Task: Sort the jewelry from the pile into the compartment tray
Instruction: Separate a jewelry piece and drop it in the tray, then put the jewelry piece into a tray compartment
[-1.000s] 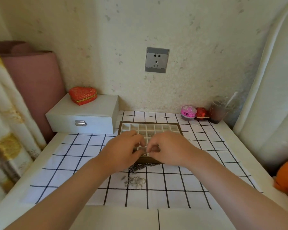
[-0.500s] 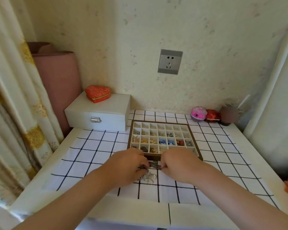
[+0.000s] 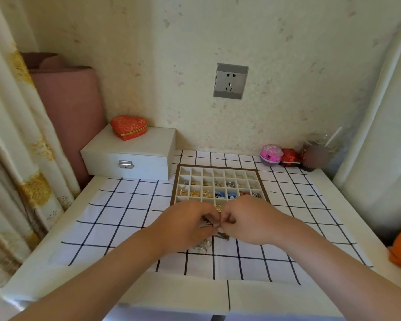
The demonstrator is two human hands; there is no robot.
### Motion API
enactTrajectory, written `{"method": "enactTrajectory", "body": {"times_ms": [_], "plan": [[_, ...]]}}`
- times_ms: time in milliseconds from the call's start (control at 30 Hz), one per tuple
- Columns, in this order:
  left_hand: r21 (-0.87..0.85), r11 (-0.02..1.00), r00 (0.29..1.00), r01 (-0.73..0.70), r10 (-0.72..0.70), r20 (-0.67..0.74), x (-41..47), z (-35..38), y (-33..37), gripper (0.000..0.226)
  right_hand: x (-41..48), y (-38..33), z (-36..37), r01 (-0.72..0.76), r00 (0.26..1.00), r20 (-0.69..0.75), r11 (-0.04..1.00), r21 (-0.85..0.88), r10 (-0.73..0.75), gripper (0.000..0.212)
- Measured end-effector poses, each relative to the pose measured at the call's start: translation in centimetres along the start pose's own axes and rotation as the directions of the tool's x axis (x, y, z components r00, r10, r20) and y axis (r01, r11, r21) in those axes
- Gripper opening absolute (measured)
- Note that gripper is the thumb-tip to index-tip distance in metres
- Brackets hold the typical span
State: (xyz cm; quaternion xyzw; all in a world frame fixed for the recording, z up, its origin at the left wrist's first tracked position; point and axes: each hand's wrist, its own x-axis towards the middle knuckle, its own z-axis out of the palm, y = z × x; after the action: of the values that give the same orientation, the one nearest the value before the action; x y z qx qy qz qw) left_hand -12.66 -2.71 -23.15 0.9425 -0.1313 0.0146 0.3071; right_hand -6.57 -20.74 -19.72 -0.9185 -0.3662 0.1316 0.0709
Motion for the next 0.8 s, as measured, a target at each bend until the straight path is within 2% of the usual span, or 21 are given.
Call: {"method": "enactTrajectory", "body": {"times_ms": [67,167,300,433,533,600,633,767,800], "plan": [[-0.234,0.969,0.997,0.074,-0.080,-0.018,0.4,-0.4,0.4,0.017,0.0,0.3,-0.8,-0.033,0.999,-0.026,0.979,0.200,0.038,0.017],[-0.395,0.906,0.985,0.153,-0.174,-0.019,1.2,-1.9,0.9,0.013,0.3,0.8,-1.5,-0.046,0.996,-0.049,0.905,0.422,0.074,0.024],[-0.479,0.847,0.973,0.232,-0.198,0.120,1.9,-4.4,1.9,0.010,0.6,0.5,-1.6,-0.046,0.995,-0.043,0.775,0.630,0.094,0.031],[-0.425,0.872,0.965,0.244,-0.173,0.199,2.1,-6.5,2.0,0.019,0.6,-0.7,-2.2,0.038,0.987,-0.124,0.614,0.788,0.098,0.049],[-0.513,0.830,0.974,0.220,-0.162,0.155,2.1,-7.8,1.5,0.022,0.6,-0.6,-3.1,0.095,0.986,-0.146,0.446,0.890,0.081,0.061],[-0.628,0.754,0.981,0.191,-0.164,0.101,2.1,-8.6,1.1,0.019,0.6,-0.2,-3.5,0.105,0.990,-0.132,0.358,0.928,0.051,0.052],[-0.681,0.712,0.984,0.174,-0.158,0.086,2.1,-8.9,1.0,0.019,0.6,-0.1,-3.5,0.107,0.991,-0.129,0.359,0.927,0.039,0.044],[-0.828,0.554,0.992,0.089,-0.128,0.020,2.1,-9.3,1.0,0.018,0.9,-0.4,-2.9,0.091,0.993,-0.115,0.552,0.829,0.009,0.015],[-0.863,0.503,0.993,0.058,-0.116,-0.001,2.2,-9.4,1.1,0.018,1.0,-0.6,-2.6,0.081,0.996,-0.094,0.579,0.812,-0.006,0.015]]}}
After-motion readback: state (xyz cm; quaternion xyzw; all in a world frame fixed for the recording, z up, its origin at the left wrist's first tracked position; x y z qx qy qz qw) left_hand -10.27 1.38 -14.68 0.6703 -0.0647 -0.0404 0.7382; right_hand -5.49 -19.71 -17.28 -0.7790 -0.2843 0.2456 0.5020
